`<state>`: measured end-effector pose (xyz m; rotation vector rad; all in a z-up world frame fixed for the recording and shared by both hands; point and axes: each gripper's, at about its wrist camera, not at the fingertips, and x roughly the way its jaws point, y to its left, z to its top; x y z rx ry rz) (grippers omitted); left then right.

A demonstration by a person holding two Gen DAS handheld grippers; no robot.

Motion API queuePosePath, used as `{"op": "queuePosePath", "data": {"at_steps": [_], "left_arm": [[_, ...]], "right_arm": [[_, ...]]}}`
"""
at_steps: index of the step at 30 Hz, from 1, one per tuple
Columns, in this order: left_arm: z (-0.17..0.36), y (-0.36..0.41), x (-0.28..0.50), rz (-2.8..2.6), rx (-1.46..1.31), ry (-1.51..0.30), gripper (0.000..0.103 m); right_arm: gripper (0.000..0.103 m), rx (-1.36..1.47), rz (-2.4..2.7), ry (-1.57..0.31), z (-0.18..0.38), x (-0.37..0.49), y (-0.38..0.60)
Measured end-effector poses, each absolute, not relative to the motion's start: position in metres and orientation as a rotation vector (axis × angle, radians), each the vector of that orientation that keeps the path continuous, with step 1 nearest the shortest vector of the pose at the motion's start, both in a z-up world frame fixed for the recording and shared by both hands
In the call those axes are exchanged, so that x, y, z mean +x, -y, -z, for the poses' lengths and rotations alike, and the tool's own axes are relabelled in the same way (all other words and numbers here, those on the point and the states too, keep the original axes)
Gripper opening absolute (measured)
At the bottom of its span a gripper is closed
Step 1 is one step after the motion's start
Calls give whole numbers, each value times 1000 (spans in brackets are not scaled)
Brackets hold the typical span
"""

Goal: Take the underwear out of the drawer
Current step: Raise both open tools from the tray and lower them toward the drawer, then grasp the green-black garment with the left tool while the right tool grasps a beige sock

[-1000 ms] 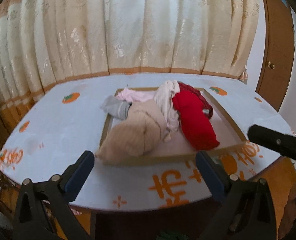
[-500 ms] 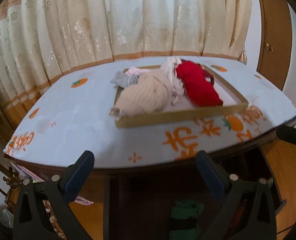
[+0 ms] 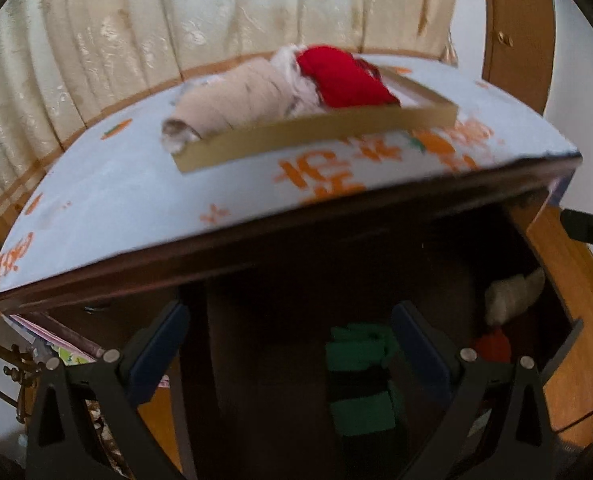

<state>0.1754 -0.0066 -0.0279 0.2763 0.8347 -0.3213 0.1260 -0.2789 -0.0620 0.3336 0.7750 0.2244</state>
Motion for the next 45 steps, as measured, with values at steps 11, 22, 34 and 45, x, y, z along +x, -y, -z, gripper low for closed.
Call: {"op": "queuePosePath", "data": {"at_steps": [11,22,34,45], "left_arm": [[66,16,159,368,319,-995,103],[97,33,170,378,334,-1173,103],[116,46,184,387,326,-1288,102],[139,52,191,383,333,-1385,94]], "right_arm": [[69,217,-217,-908,107,108,279],[69,50,-259,-986,120,123,282],[69,-215,-386,-1173,160,183,261],[58,-505,-388,-1253,184,183,234]]}}
